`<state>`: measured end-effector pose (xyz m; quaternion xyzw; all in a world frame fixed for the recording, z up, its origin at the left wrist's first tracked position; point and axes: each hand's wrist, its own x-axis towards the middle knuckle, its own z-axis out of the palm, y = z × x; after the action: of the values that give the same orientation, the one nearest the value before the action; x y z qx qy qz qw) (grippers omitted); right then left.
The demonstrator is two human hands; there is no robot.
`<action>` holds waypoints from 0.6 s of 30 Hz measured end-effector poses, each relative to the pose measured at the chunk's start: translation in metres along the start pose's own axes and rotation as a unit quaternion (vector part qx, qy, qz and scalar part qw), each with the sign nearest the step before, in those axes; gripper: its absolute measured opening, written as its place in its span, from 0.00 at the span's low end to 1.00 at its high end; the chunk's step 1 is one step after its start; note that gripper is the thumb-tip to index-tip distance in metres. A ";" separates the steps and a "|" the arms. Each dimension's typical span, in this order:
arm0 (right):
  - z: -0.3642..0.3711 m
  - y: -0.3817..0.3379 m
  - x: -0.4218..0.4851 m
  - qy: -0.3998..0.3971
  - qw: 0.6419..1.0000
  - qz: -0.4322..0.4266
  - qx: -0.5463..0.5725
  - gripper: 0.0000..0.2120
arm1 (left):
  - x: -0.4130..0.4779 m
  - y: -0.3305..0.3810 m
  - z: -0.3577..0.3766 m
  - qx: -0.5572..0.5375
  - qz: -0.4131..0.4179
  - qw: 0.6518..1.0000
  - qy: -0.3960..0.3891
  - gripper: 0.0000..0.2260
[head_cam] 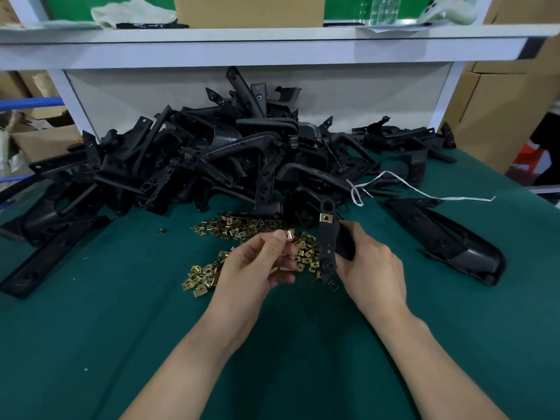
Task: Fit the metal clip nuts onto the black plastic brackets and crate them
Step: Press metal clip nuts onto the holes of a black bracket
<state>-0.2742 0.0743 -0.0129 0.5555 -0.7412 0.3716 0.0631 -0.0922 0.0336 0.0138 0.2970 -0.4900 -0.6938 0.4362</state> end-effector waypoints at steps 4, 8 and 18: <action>0.000 0.001 0.000 -0.004 1.000 0.003 -0.008 0.17 | 0.000 -0.002 0.001 0.005 0.002 1.000 -0.025 0.11; 0.001 0.002 0.000 -0.019 1.000 0.010 -0.018 0.17 | -0.001 -0.006 0.002 0.036 0.012 0.998 -0.048 0.09; 0.004 0.003 0.001 -0.042 0.998 0.021 -0.032 0.17 | 0.000 -0.011 0.001 0.069 0.022 0.996 -0.056 0.09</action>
<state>-0.2760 0.0715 -0.0174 0.5528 -0.7661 0.3252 0.0416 -0.0965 0.0354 0.0039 0.2759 -0.5671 -0.6639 0.4019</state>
